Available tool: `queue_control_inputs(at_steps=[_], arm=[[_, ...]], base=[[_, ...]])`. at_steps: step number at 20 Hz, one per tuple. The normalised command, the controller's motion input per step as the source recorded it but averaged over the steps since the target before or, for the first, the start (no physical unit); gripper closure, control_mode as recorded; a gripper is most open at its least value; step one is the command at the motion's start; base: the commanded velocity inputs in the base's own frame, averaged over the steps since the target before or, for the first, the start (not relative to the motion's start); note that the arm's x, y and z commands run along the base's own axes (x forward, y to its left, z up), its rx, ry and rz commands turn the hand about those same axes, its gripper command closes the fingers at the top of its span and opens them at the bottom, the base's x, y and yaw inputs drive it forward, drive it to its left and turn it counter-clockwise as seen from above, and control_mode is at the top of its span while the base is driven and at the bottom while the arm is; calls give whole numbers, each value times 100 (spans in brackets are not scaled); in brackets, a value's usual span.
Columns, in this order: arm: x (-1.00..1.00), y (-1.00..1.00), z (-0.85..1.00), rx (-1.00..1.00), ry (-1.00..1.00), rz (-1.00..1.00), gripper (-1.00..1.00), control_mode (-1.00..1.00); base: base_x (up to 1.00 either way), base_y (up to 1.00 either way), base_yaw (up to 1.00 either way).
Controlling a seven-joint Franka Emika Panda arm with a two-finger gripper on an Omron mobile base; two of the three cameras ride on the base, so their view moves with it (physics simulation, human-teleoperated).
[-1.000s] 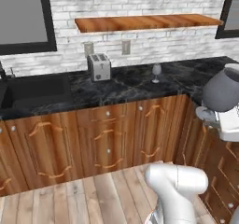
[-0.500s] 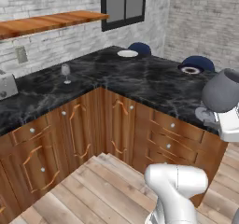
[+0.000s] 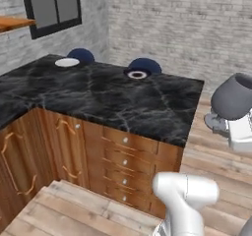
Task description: Retrieve the wine glasses from the counter and place one next to each plate.
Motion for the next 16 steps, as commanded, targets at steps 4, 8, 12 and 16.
queue_control_inputs(at_steps=[4, 8, 12, 16], arm=[[0, 0, 0, 0, 0, 0, 100, 100], [0, 0, 0, 0, 0, 0, 100, 100], [0, 0, 0, 0, 0, 0, 100, 100], [0, 0, 0, 0, 0, 0, 100, 100]], base=[[28, -100, -5], [22, -100, -2], [38, -100, 0], [52, -100, 0]])
